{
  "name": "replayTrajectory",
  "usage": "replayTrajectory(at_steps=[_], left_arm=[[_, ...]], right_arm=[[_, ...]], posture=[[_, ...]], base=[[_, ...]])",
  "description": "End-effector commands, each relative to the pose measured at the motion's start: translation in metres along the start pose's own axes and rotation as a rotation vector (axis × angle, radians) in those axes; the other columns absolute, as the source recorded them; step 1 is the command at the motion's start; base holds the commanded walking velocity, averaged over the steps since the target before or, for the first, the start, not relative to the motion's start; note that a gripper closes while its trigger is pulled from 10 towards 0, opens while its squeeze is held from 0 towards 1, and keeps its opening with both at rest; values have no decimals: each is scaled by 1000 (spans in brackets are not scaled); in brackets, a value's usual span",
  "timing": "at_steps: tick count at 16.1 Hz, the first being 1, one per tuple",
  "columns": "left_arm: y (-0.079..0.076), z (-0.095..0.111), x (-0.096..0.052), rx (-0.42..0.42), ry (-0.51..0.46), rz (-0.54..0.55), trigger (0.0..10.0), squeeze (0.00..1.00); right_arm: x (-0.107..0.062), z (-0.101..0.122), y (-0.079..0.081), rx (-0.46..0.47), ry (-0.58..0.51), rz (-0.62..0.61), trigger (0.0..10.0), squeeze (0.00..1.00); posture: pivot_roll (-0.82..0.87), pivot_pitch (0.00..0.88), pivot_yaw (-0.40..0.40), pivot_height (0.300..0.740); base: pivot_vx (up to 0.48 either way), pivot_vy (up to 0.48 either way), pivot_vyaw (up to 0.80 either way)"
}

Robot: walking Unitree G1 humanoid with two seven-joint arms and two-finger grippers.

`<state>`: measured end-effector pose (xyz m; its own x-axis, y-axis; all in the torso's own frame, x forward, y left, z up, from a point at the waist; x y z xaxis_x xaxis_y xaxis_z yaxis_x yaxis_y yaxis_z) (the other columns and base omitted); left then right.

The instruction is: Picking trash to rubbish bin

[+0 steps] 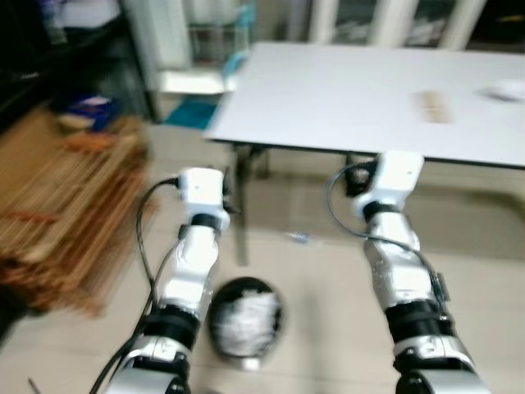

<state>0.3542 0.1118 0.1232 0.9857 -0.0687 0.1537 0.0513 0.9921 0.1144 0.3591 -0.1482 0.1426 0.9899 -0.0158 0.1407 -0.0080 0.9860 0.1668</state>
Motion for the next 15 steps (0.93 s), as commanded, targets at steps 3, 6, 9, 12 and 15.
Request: replayTrajectory(at_steps=[3, 6, 9, 12, 15], left_arm=[[8, 3, 2, 10, -12, 24, 10000, 0], [8, 3, 2, 11, -13, 21, 10000, 0], [9, 3, 2, 14, -15, 24, 10000, 0], [12, 2, 2, 19, -15, 27, 10000, 0], [12, 2, 2, 23, -14, 23, 10000, 0]], right_arm=[[1, 0, 9, 7, 7, 25, 10000, 0], [1, -1, 11, 6, 12, 33, 10000, 0], [1, -3, 14, 4, 18, 41, 10000, 0], [0, -4, 15, 2, 21, 47, 10000, 0], [-1, -5, 15, 1, 23, 44, 10000, 0]], posture=[[9, 15, 41, 740], [7, 10, 43, 740], [19, 2, 43, 740], [21, 0, 46, 740], [18, 0, 48, 740]], base=[[0, -480, 0], [0, -480, 0], [0, -480, 0], [0, -480, 0], [0, -480, 0]])
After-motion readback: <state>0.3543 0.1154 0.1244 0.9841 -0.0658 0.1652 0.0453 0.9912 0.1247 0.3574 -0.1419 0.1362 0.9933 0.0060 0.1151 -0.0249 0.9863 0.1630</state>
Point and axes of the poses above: a point about 5 cm out from each wrist's last joint towards the gripper, its own x axis pointing out of the wrist towards the gripper, its own z axis along the axis of the wrist's last joint, y = z × x, the point moved 1 cm from there along x, pointing out of the wrist towards the gripper, and after that the axes turned 3 degrees about x, right-handed, at the moved point
